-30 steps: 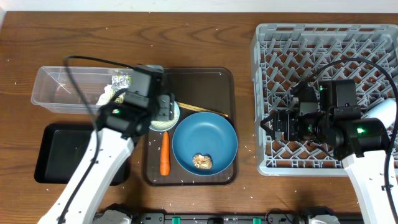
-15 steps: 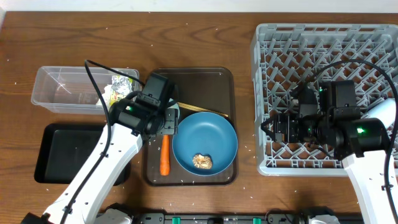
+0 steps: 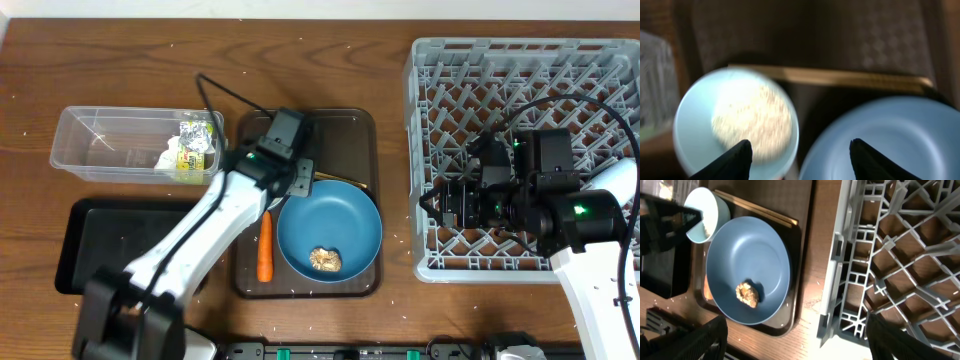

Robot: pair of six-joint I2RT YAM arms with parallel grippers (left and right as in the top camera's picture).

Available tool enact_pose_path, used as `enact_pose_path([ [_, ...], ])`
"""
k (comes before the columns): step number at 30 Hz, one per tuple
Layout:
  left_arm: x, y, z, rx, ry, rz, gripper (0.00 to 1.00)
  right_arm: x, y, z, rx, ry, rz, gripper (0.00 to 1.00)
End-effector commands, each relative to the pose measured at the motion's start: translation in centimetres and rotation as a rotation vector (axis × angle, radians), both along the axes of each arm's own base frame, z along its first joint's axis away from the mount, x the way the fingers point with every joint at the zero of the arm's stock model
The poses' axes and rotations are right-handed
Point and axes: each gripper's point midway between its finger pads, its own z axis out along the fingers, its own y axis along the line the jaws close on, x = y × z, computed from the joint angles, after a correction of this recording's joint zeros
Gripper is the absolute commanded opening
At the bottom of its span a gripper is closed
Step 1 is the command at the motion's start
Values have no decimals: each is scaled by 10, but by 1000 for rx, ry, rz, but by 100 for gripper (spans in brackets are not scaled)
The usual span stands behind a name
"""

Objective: Sort waste into correct bins and load items into the dishwasher rack
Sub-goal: 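Reach the left gripper to the light-blue rice bowl and grasp its rim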

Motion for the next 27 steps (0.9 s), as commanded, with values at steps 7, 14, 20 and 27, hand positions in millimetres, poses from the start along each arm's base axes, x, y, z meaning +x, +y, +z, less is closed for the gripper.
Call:
enact_pose_path([
  [7,24,11,-38,104,-13,61,59,-3,5,3,4,3,18,82],
  [14,19,13,-47,114,21,76,54,-2,5,4,5,-1,18,82],
  [20,18,16,-57,128,44,81,52,-3,5,3,4,3,18,82],
  [27,15,19,-56,129,58,98,44,-3,5,3,4,1,18,82],
])
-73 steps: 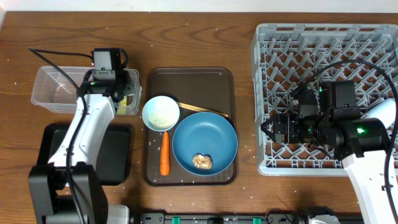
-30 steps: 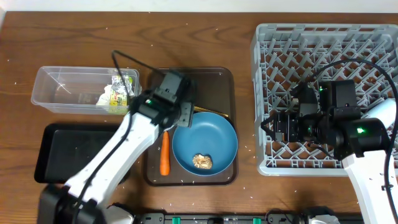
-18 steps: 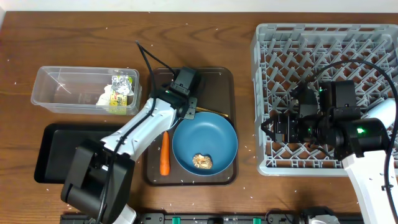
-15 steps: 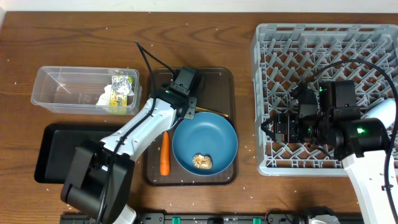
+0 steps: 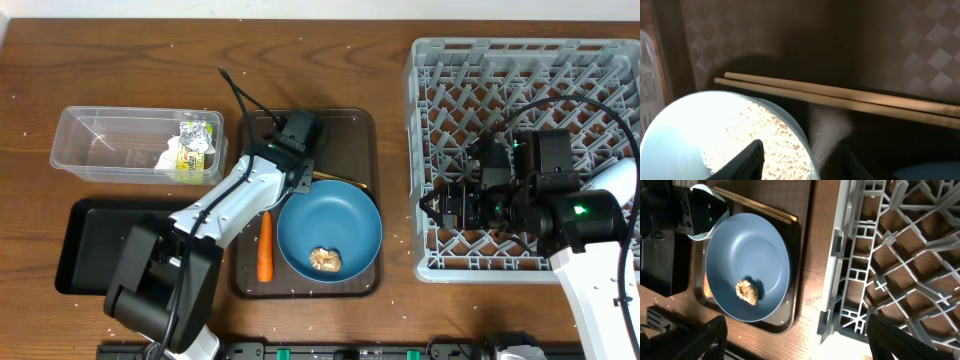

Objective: Sort waste into correct bins and load items into the dishwasher rack
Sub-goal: 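Reach the left gripper to the light-blue rice bowl and grasp its rim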

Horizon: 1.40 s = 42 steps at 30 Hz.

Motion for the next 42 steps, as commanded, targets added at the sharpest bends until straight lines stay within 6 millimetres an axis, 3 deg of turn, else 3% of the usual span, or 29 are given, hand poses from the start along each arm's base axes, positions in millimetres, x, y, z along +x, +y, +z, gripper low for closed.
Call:
enact_pose_path([
  [1,-1,5,-1,15,6,18,44,0,5,5,6,-13,17,82],
  [13,-4,9,17,6,-16,23,43,2,5,5,6,-19,17,84],
  [22,5,5,-6,-4,1,29,43,0,5,5,6,-13,17,84],
  [30,5,5,-8,0,2,31,38,-2,4,4,4,-1,17,84],
  [35,3,6,-15,6,20,41,29,-2,4,3,4,0,17,84],
  [40,2,8,-33,28,54,41,27,-2,4,3,4,0,17,84],
  [42,2,7,-38,31,60,41,19,-2,4,3,4,0,17,84],
])
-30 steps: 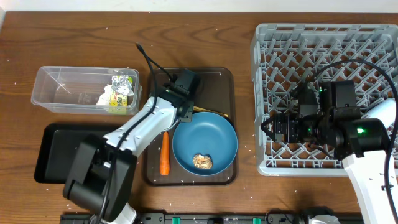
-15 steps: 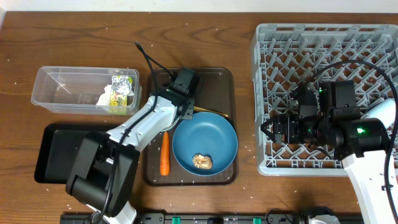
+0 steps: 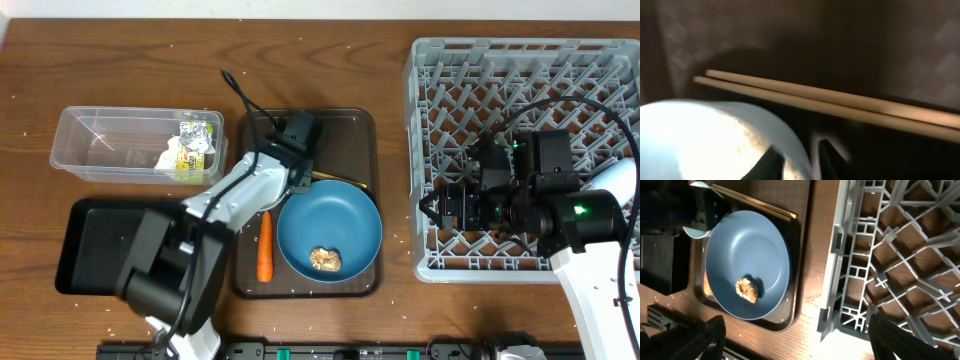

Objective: Sort waste into correct bins and load items into the dishwasher rack
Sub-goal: 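Reach the left gripper to the light-blue rice bowl and grasp its rim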

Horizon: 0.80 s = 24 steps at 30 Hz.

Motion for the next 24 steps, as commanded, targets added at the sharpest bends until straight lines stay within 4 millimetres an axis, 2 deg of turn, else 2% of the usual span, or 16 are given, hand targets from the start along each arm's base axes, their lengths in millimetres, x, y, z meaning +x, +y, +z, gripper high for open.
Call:
enact_pose_path([
  [1,0,4,-10,20,17,8,11,0,5,5,5,-11,17,84],
  [3,1,4,-7,16,8,8,6,0,5,5,5,-11,17,84],
  [10,10,-1,18,-15,-52,7,6,0,5,5,6,-12,17,84],
  [16,10,-1,61,-52,-128,8,6,0,5,5,6,-12,17,85],
  [19,2,3,84,-72,-155,21,6,0,5,5,6,-13,17,84],
  [24,-27,5,108,-184,-100,84,6,0,5,5,6,-11,17,85],
])
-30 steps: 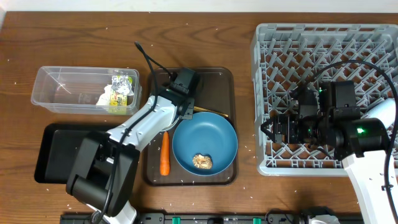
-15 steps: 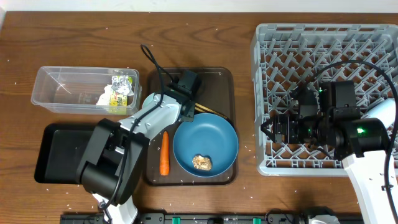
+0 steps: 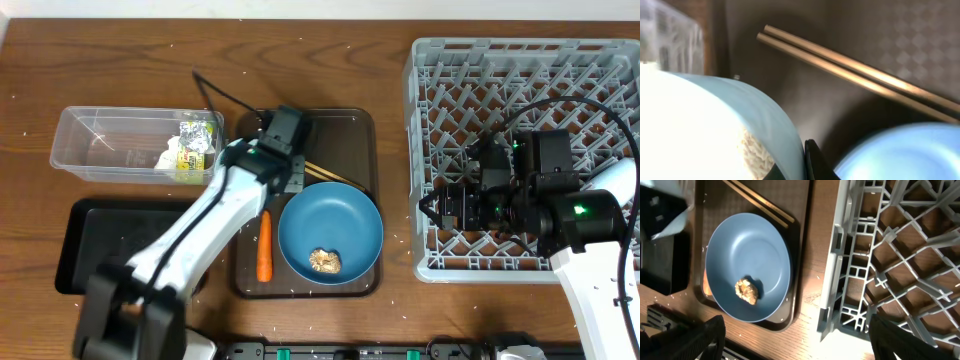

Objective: Sort waste into correct bins and load items into the dishwasher rack
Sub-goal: 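Reach the left gripper to the light-blue rice bowl and grasp its rim, then carry the rice bowl left over the black tray with the left gripper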

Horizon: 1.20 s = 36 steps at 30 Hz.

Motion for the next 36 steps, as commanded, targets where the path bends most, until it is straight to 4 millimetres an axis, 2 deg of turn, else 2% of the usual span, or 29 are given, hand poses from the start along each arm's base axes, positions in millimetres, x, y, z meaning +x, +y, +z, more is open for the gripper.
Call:
enact_pose_path([
  [1,-9,-3,25,-126,4,48,6,0,5,4,5,-10,17,85],
  [4,-21,10,41,-200,27,79,6,-1,5,4,5,-6,17,84],
  [6,-28,26,53,-250,33,126,6,-2,5,4,4,-4,17,85],
  [11,-37,61,76,-414,8,212,6,-2,4,4,4,-4,17,86],
  [14,-40,81,84,-538,-10,249,6,-2,4,4,4,-4,18,85],
  [23,-53,147,81,-919,-135,379,6,-1,5,4,4,-5,18,86],
  [28,-65,186,61,-1019,-291,460,6,-1,4,4,4,-8,17,86],
  [30,-69,194,57,-1057,-358,460,7,-1,4,4,4,-8,17,86],
  [36,-81,208,75,-1176,-620,339,6,-1,4,4,4,-8,17,86],
])
